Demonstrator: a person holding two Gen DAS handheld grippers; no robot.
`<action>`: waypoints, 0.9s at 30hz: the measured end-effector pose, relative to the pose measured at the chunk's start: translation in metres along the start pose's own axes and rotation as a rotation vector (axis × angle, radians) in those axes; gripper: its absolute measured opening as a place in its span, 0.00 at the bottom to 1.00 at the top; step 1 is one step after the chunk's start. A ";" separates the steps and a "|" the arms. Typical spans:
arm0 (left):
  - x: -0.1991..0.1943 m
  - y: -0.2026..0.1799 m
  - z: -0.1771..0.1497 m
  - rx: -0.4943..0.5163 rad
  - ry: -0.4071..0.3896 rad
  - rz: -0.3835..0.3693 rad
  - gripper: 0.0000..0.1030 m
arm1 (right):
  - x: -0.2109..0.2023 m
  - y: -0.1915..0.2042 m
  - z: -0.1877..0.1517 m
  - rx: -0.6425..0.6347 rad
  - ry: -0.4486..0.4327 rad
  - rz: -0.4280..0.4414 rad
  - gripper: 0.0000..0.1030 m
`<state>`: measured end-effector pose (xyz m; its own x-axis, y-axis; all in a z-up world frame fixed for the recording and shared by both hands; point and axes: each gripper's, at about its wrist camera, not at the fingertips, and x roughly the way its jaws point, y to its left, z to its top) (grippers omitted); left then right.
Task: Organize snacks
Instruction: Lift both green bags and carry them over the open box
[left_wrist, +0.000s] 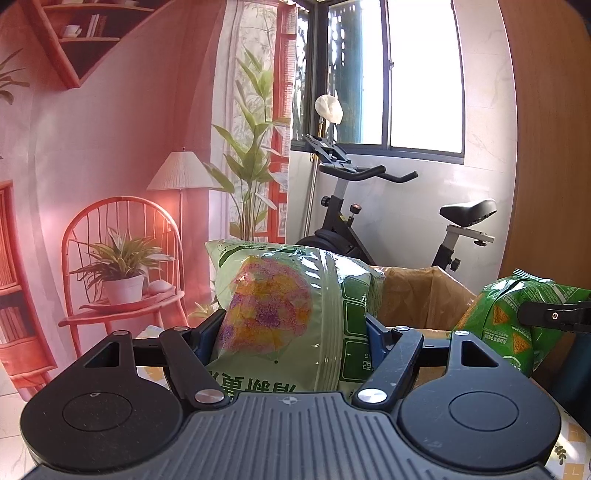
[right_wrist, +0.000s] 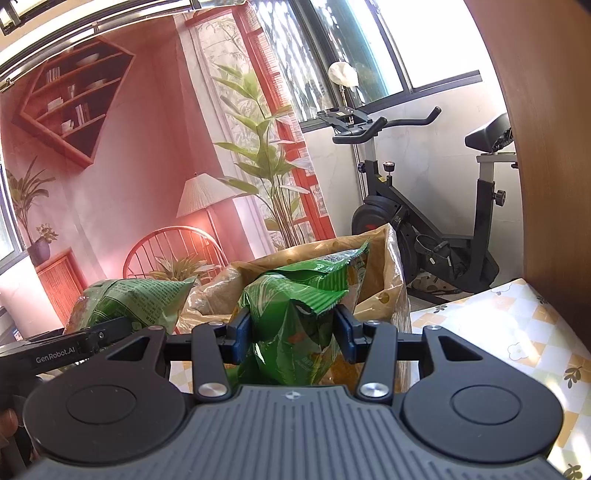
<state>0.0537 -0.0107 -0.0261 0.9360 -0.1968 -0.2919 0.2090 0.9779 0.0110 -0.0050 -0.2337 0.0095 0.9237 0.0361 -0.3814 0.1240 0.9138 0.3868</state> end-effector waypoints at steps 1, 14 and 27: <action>0.001 -0.001 0.004 0.004 -0.008 0.002 0.74 | 0.001 -0.001 0.004 -0.006 -0.006 -0.002 0.46; 0.073 -0.020 0.052 0.026 -0.007 -0.013 0.74 | 0.068 -0.013 0.061 -0.061 -0.022 0.002 0.43; 0.128 -0.023 0.057 0.036 0.054 -0.001 0.74 | 0.117 -0.017 0.094 -0.108 -0.049 0.015 0.41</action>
<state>0.1847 -0.0629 -0.0091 0.9195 -0.1928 -0.3426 0.2211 0.9742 0.0451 0.1348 -0.2827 0.0377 0.9423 0.0327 -0.3333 0.0724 0.9518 0.2981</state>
